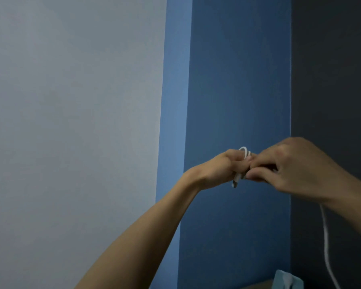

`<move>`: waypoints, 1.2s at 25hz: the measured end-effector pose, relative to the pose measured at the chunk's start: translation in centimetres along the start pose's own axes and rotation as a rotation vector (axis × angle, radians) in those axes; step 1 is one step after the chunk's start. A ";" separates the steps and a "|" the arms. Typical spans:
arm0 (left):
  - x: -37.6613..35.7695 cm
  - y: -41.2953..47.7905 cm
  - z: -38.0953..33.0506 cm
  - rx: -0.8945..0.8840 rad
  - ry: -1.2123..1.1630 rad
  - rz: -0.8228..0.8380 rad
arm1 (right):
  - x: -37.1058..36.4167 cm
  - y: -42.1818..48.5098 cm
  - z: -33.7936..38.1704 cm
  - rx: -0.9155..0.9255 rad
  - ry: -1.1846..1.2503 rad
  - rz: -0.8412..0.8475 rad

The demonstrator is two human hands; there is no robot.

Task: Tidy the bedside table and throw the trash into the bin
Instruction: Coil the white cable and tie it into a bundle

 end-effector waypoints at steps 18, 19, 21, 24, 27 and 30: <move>-1.8 0.2 -1.2 -0.191 -0.275 0.142 | -6.4 0.3 -0.6 -0.775 1.100 -0.285; -1.6 0.5 -1.4 -0.216 -0.282 0.082 | -7.0 0.0 -0.1 -0.793 1.036 -0.276; -1.0 0.8 -1.8 -0.269 -0.285 -0.017 | -7.4 -0.3 1.1 -0.661 0.946 -0.242; -0.3 0.8 -2.1 -0.286 -0.203 -0.108 | -6.8 -0.8 2.3 -0.445 0.766 -0.129; 1.3 0.4 -1.9 -0.236 -0.069 -0.193 | -5.5 -1.6 2.1 -0.294 0.385 -0.012; 2.8 -0.5 -0.8 -0.130 0.135 -0.158 | -2.8 -1.8 0.9 -0.169 0.146 -0.037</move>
Point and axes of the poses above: each hand's wrist, its own y-axis towards the middle knuckle, its own x-axis out of the back of the hand, z = x × y, the point moved 2 cm from there along y, towards the middle knuckle, and after that the axes turned 11 degrees about -y, right-handed, at the moved point
